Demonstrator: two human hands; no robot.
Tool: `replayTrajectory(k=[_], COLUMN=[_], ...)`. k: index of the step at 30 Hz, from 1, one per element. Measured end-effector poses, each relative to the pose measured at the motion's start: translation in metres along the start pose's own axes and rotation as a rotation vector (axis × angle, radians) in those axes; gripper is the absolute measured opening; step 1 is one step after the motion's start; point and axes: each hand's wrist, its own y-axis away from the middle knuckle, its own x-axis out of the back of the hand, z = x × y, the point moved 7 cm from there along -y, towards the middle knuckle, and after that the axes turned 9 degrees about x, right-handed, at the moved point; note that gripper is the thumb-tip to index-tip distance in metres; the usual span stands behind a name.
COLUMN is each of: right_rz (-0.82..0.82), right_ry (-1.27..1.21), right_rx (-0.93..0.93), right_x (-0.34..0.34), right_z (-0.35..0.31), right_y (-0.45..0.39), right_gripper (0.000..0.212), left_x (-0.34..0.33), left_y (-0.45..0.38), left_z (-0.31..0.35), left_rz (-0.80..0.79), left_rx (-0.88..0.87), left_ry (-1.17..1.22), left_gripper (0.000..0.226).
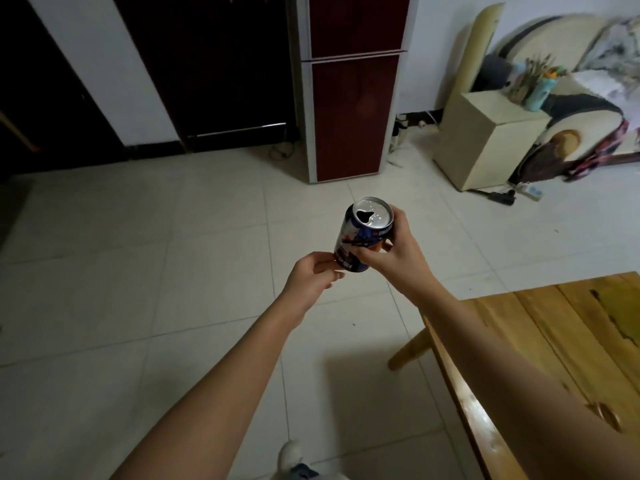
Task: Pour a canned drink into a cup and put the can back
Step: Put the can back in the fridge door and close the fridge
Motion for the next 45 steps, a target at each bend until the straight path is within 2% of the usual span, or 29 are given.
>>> replayTrajectory(k=[10, 17, 26, 38, 45], right_rz=[-0.053, -0.042, -0.036, -0.073, -0.095], right_ry=[-0.035, -0.044, -0.043, -0.078, -0.08], right_rx=[0.042, 0.02, -0.01, 0.034, 0.042], right_x=[-0.096, -0.13, -0.138, -0.119, -0.113], right_z=[-0.015, -0.01, 0.018, 0.055, 0.075], right_y=[-0.054, -0.087, -0.168, -0.365, -0.449], right_gripper=[0.071, 0.073, 0.07, 0.073, 0.074], left_x=[0.1, 0.138, 0.155, 0.168, 0.174], left_y=[-0.031, -0.062, -0.14, -0.302, -0.375], left_z=[-0.004, -0.002, 0.029, 0.137, 0.176], left_rz=[0.065, 0.068, 0.054, 0.093, 0.102], left_rx=[0.004, 0.002, -0.005, -0.029, -0.021], left_ry=[0.037, 0.04, 0.026, 0.073, 0.092], left_gripper=[0.027, 0.029, 0.03, 0.03, 0.032])
